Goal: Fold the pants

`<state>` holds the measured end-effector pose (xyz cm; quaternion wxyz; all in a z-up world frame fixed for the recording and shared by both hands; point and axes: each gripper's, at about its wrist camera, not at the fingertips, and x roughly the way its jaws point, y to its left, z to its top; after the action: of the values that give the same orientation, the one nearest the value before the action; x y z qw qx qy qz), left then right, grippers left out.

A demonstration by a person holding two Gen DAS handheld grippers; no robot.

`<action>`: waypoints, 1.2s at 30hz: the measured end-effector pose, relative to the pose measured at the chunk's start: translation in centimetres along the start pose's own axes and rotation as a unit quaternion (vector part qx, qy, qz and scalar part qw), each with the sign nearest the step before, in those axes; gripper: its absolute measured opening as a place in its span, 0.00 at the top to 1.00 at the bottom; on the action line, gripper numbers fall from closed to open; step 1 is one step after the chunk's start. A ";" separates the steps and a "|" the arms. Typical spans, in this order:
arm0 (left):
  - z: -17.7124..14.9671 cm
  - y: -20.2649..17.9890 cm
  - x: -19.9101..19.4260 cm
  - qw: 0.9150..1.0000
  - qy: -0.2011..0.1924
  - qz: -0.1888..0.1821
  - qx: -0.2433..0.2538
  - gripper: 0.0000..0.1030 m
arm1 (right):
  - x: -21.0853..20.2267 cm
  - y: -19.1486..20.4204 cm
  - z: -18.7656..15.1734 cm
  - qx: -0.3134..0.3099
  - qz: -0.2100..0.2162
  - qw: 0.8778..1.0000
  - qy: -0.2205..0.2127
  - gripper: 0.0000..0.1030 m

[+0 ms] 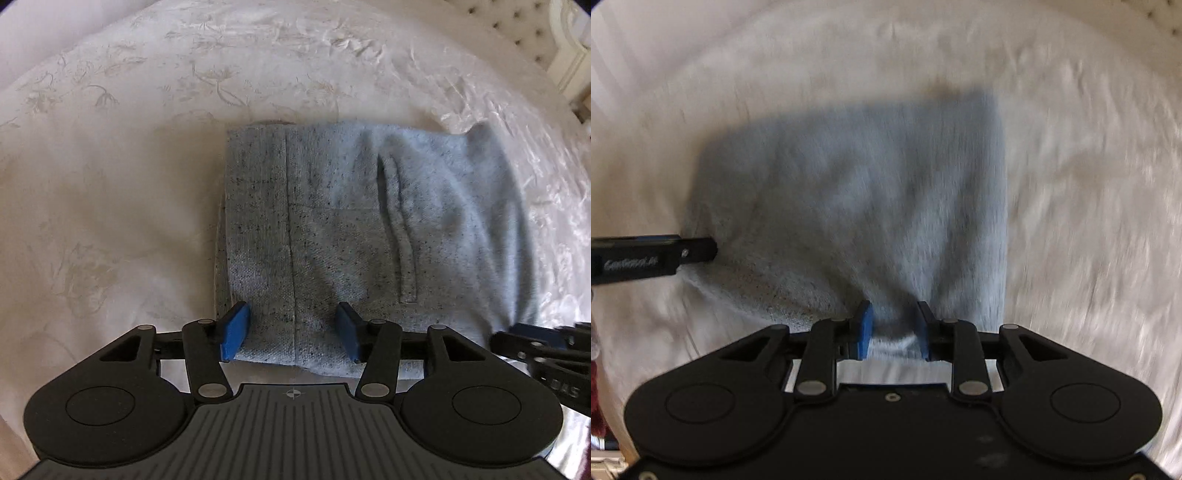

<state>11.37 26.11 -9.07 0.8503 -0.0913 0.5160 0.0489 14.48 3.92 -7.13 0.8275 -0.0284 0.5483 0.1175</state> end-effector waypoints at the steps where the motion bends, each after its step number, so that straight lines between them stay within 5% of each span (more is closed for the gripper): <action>1: 0.2 -0.2 -0.3 1.000 -0.003 0.003 0.005 0.51 | -0.4 -0.1 -0.1 0.008 0.002 1.000 -0.004 0.73; 7: 0.7 -0.7 -5.1 0.998 -0.056 0.005 -0.010 0.51 | -5.7 -0.8 -0.3 0.043 0.026 0.997 -0.059 0.59; 12: 0.7 -1.9 -9.5 0.994 -0.104 0.010 -0.032 0.50 | -10.5 -1.0 -0.6 0.034 0.034 0.992 -0.117 0.25; 17: 0.0 -3.9 -13.2 0.991 -0.124 0.012 -0.055 0.43 | -15.1 -0.8 -1.9 0.022 0.036 0.987 -0.156 0.05; 23: -1.0 -7.0 -16.7 0.987 -0.138 0.058 -0.057 0.42 | -19.2 -1.5 -3.9 0.025 0.049 0.982 -0.178 0.00; 29: -2.5 -8.1 -19.2 0.985 -0.144 0.048 -0.076 0.39 | -21.4 -2.3 -5.9 0.043 0.059 0.983 -0.171 0.00; 36: -4.3 -9.1 -20.7 0.984 -0.137 0.087 -0.074 0.38 | -23.6 -2.3 -7.8 0.042 0.026 0.983 -0.175 0.00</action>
<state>-0.29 16.58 8.28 0.8963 -0.1012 0.3956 0.1727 -0.80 -3.51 11.19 0.9080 0.0420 0.3996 0.1188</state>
